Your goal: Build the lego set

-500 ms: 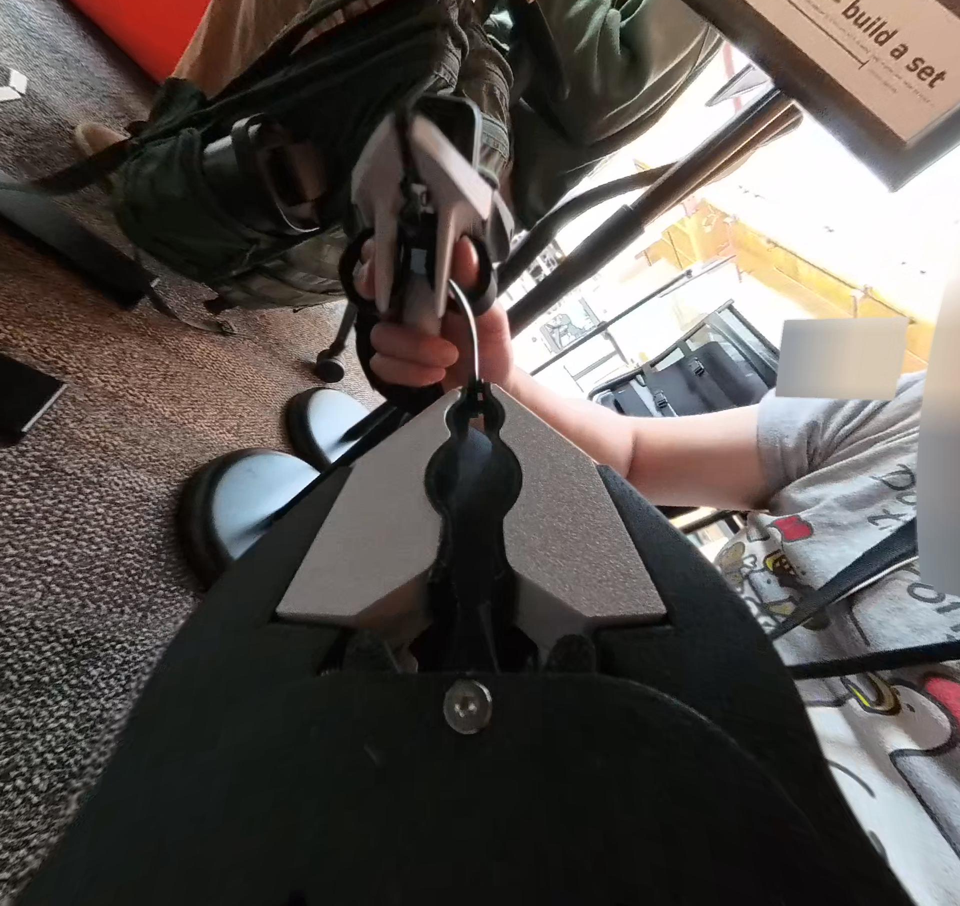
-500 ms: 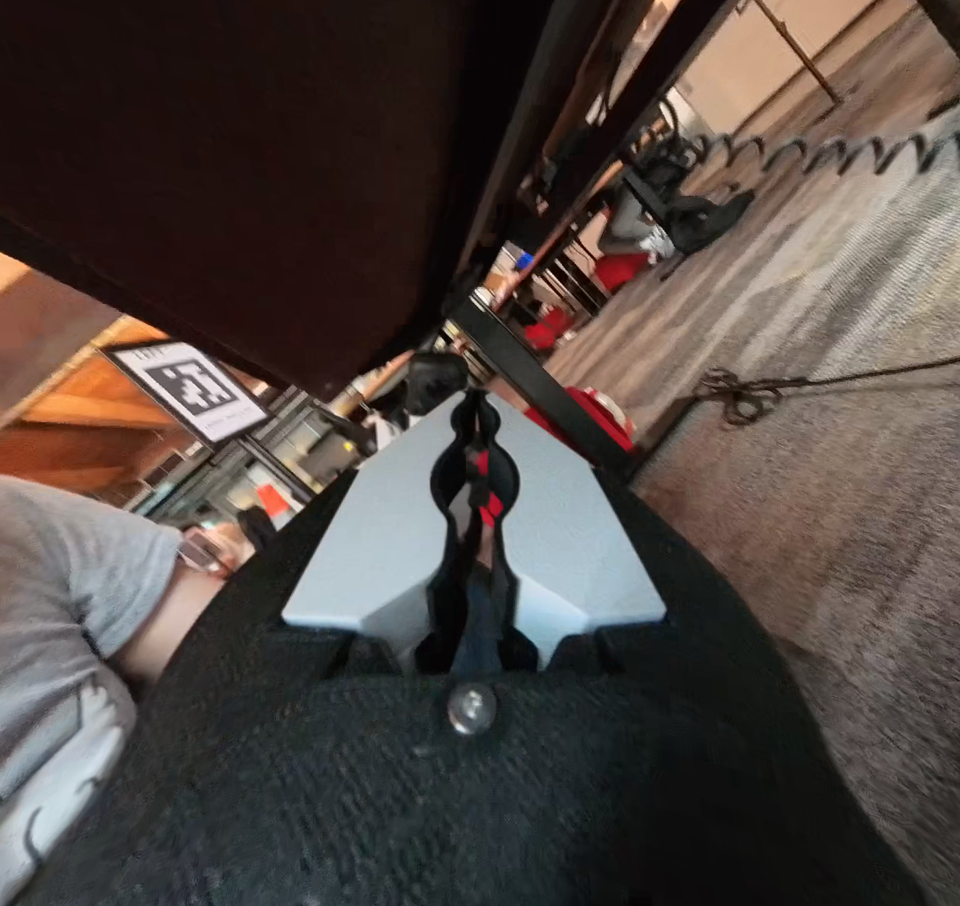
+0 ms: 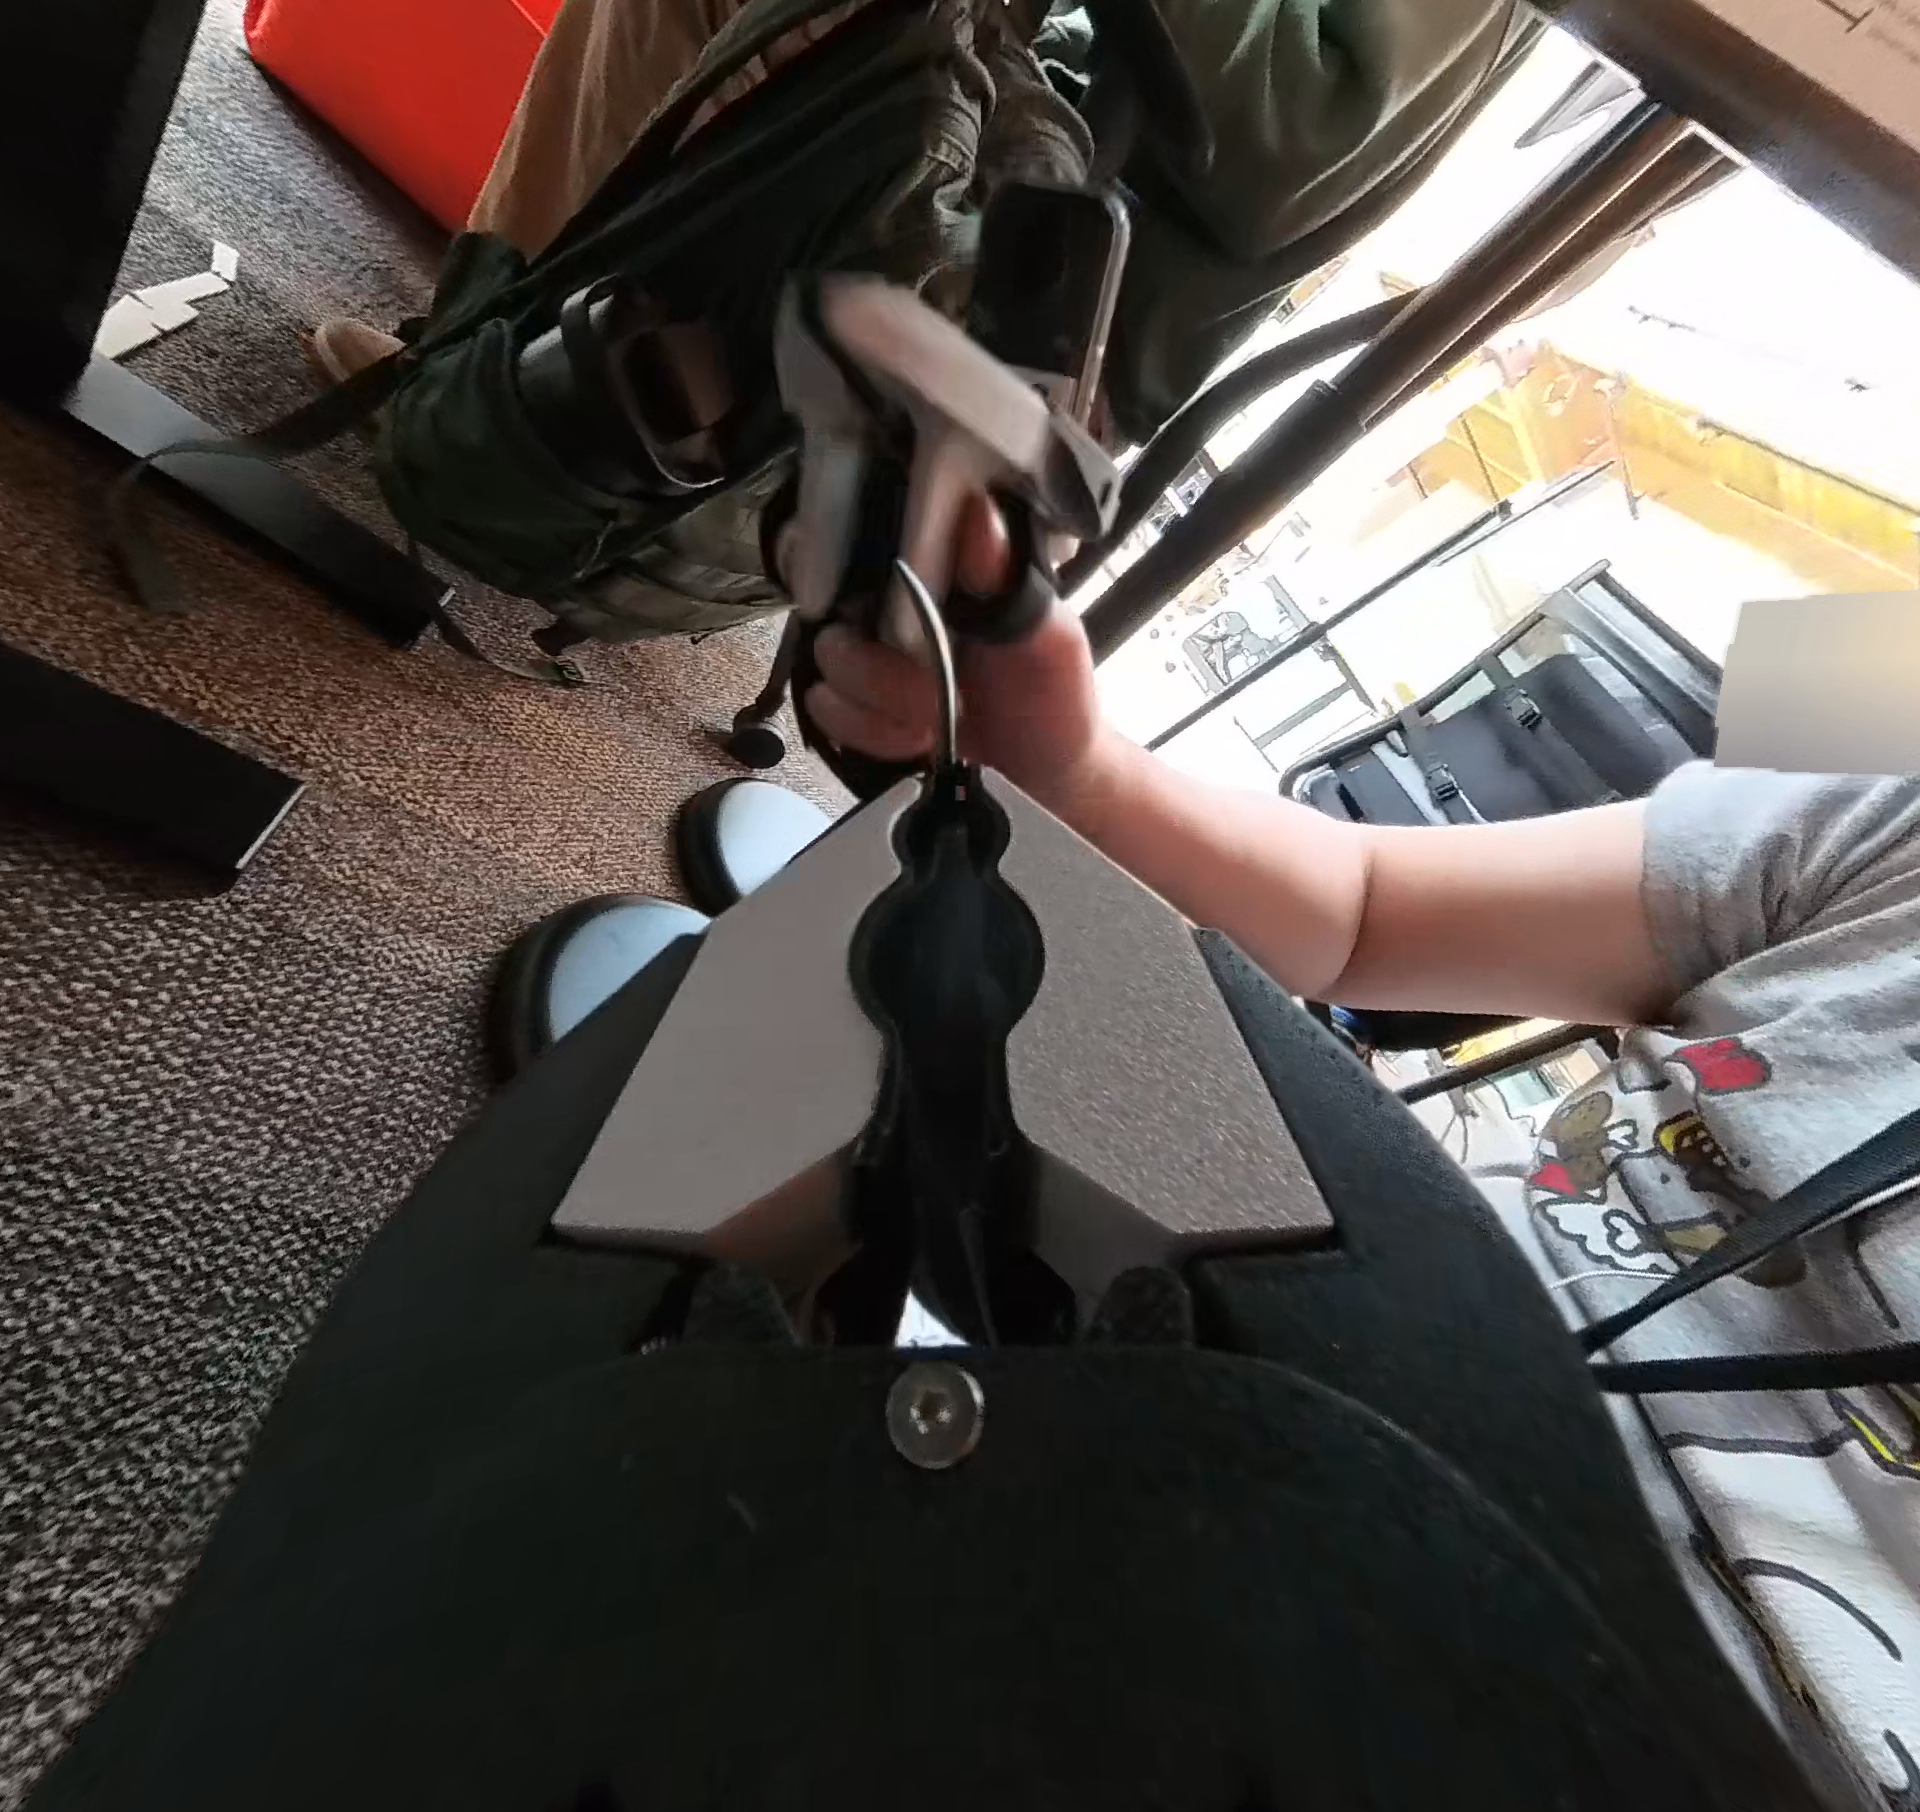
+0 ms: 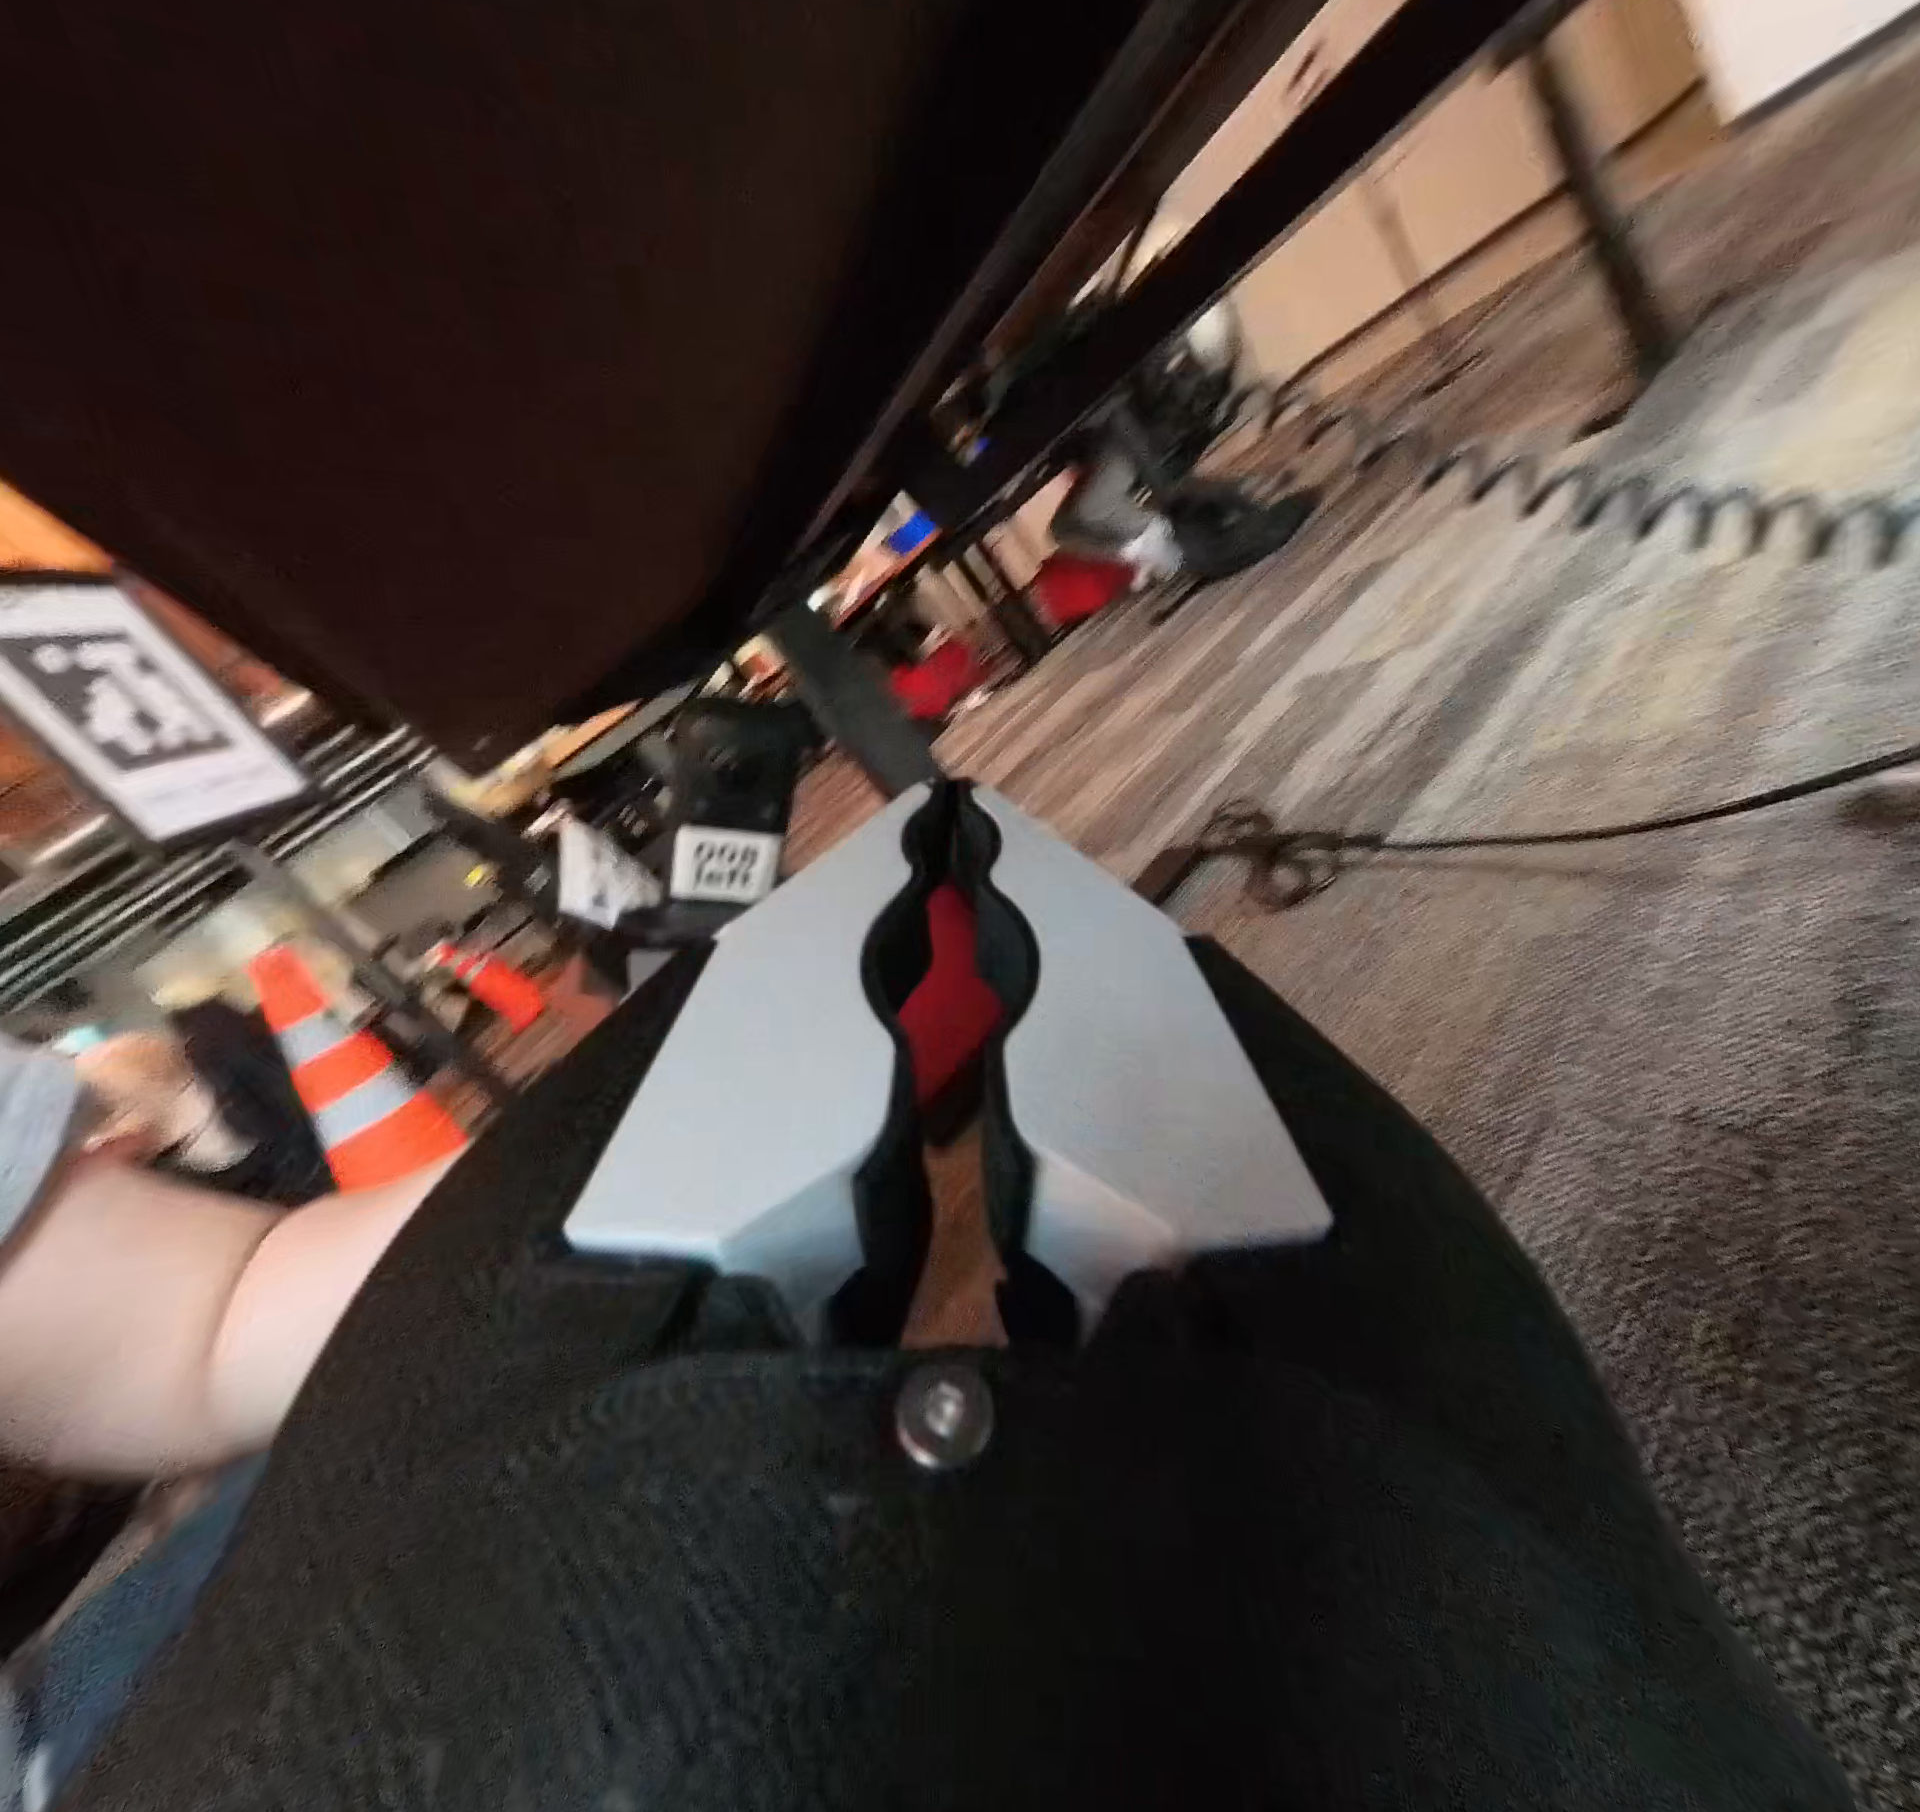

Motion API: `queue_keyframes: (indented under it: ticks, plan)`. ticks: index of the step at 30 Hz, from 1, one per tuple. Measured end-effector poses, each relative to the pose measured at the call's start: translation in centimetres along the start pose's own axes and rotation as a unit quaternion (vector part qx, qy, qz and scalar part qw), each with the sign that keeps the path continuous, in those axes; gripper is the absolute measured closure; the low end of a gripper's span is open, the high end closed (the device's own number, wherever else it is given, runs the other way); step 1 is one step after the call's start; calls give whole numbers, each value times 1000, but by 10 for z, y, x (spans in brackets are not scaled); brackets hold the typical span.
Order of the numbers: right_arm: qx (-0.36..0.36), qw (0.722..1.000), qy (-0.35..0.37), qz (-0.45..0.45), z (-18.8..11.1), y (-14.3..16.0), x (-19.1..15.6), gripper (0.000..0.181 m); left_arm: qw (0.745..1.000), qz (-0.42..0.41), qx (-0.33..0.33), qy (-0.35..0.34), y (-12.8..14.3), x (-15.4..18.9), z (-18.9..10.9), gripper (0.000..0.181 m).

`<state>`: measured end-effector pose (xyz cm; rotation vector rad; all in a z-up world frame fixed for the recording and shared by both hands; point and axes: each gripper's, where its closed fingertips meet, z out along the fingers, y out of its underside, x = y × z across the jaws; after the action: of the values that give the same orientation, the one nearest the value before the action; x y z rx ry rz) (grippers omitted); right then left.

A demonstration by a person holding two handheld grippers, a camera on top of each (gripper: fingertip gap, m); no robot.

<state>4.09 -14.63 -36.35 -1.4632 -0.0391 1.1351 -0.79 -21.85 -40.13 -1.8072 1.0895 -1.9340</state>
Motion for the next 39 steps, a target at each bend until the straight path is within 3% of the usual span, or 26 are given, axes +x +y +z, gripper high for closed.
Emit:
queue_keyframes:
  ticks: [2, 4, 7, 10, 13, 16, 19, 21, 23, 26, 31, 33, 36, 39]
  plan:
    - [30, 999, 16, -2, -11, -15, 8, 181, 1000, 5, -1, -1, 1, 1, -1, 179]
    - [-5, 1000, -5, 5, -11, -6, 2, 181, 1000, 11, 1, -10, 1, -1, -3, 179]
    - [-105, 994, 2, 14, -4, 29, -2, 181, 998, 30, 1, -50, 0, -11, -7, 179]
    - [-221, 972, 60, -53, -2, 69, 8, 181, 991, 70, -29, -107, 6, -23, -9, 179]
    - [-276, 953, 78, -102, 3, 89, 9, 181, 983, 100, -67, -136, 15, -28, -3, 178]
    - [-266, 958, 71, -84, 9, 88, 7, 181, 980, 107, -85, -144, 21, -29, 1, 178]
    - [-119, 989, 58, -61, 13, 36, 1, 181, 978, 107, -98, -152, 26, -32, 0, 178]
    - [-78, 994, 59, -42, 7, 19, 3, 181, 982, 94, -88, -139, 25, -28, 0, 179]
    - [-115, 992, 47, -19, 4, 32, 5, 180, 989, 67, -70, -115, 20, -22, -1, 179]
    - [-176, 981, -43, 71, 1, 57, -16, 169, 994, 31, -50, -87, 16, -17, -4, 179]
    - [-187, 965, -82, 162, 1, 67, -22, 157, 998, -8, -35, -58, 14, -14, -8, 179]
    - [-209, 954, -103, 188, 0, 75, -28, 160, 997, -9, -41, -58, 15, -14, -7, 179]
    - [-222, 947, -121, 199, 0, 80, -32, 181, 997, -9, -47, -56, 17, -15, -4, 178]
    - [-225, 941, -129, 216, -2, 81, -30, 181, 997, -15, -46, -53, 17, -17, -4, 179]
